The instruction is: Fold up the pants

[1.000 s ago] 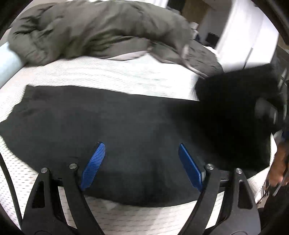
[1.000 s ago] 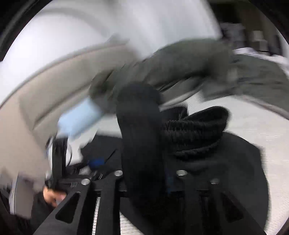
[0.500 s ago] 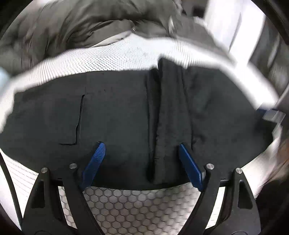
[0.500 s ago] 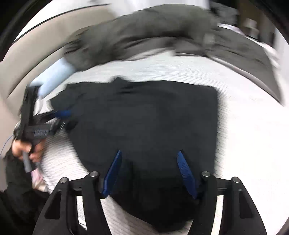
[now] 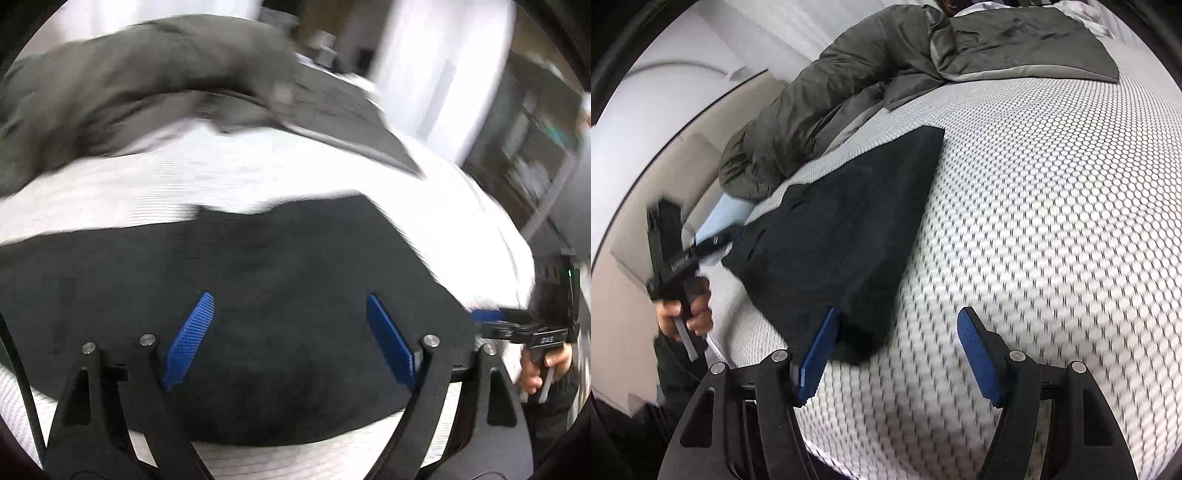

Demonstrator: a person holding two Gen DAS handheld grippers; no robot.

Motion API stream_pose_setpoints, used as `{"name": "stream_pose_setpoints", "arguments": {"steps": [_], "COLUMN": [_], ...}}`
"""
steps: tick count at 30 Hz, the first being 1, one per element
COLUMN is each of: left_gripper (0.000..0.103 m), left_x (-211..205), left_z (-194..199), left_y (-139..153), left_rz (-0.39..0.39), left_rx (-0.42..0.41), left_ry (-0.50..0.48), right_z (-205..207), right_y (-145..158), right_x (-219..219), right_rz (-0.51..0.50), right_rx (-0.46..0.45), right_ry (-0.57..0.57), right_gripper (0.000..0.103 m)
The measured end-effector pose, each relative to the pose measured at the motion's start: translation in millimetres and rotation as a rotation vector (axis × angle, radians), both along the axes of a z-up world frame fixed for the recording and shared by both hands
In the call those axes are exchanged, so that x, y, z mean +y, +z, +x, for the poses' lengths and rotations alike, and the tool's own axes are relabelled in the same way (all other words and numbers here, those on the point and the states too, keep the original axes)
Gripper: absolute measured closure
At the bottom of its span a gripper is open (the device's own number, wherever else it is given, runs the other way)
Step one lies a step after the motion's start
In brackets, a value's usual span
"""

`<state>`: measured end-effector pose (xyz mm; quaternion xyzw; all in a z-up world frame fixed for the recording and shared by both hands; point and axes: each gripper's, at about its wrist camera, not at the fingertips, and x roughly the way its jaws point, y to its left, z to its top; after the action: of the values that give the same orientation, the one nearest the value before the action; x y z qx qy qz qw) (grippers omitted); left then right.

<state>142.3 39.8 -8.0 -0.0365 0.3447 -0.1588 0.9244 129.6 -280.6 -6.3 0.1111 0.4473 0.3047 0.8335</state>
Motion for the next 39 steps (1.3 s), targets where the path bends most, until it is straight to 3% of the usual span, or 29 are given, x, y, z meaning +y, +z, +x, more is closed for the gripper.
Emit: {"name": "stream_pose_setpoints", "arguments": {"steps": [3, 5, 9, 12, 14, 15, 20, 24, 26, 27, 29, 31, 34, 36, 37, 39], "left_gripper": [0.02, 0.02, 0.02, 0.02, 0.02, 0.02, 0.02, 0.02, 0.021, 0.021, 0.021, 0.021, 0.021, 0.021, 0.021, 0.021], "left_x": [-54.0, -82.0, -107.9, -118.6, -122.3, -123.0, -120.8, -112.7, -111.3, -111.2, -116.0, -124.5, -125.1, -121.2, -118.5, -113.4], "left_z": [9.8, 18.9, 46.9, 61.7, 68.6, 71.6, 82.6, 88.9, 83.0, 76.9, 56.1, 40.9, 37.5, 42.8, 45.5, 49.3], "left_y": [-11.7, -20.3, -34.7, -42.5, -44.1, -47.0, -58.7, -60.4, -55.8, -51.1, -38.5, -31.0, -29.9, -35.0, -37.5, -39.0], "left_rz": [0.086, 0.147, 0.118, 0.118, 0.127, 0.133, 0.178, 0.179, 0.176, 0.171, 0.172, 0.201, 0.212, 0.207, 0.202, 0.192], "left_rx": [0.022, 0.038, 0.124, 0.168, 0.171, 0.171, 0.18, 0.175, 0.17, 0.158, 0.11, 0.058, 0.048, 0.079, 0.091, 0.103], "left_ry": [-0.091, -0.104, -0.07, -0.032, -0.022, -0.015, 0.042, 0.085, 0.077, 0.058, -0.016, -0.08, -0.085, -0.048, -0.027, -0.01], "right_z": [-12.8, -23.4, -41.7, -42.2, -38.0, -39.7, -72.6, -93.2, -102.5, -102.8, -98.3, -88.5, -81.2, -74.1, -67.6, -66.1], "right_y": [-1.7, -1.0, -0.6, -4.3, -9.5, -9.8, -10.5, -18.2, -15.5, -13.1, -6.9, -2.0, -0.8, -4.1, -7.2, -8.6], "right_x": [13.8, 21.5, 35.1, 55.8, 66.1, 61.8, 59.2, 61.7, 57.6, 52.5, 38.5, 28.5, 34.4, 45.0, 48.6, 50.6], "right_rz": [-0.05, -0.062, -0.107, -0.178, -0.233, -0.24, -0.283, -0.27, -0.276, -0.266, -0.228, -0.196, -0.211, -0.251, -0.252, -0.278], "right_rx": [-0.028, -0.049, -0.118, -0.174, -0.216, -0.228, -0.285, -0.255, -0.269, -0.275, -0.294, -0.298, -0.343, -0.37, -0.37, -0.37], "right_ry": [0.052, 0.086, 0.118, 0.123, 0.087, 0.073, 0.168, 0.305, 0.314, 0.29, 0.212, 0.136, 0.102, 0.078, 0.087, 0.074], "right_gripper": [0.034, 0.04, 0.05, 0.065, 0.09, 0.095, 0.103, 0.103, 0.101, 0.097, 0.072, 0.055, 0.054, 0.067, 0.101, 0.102]}}
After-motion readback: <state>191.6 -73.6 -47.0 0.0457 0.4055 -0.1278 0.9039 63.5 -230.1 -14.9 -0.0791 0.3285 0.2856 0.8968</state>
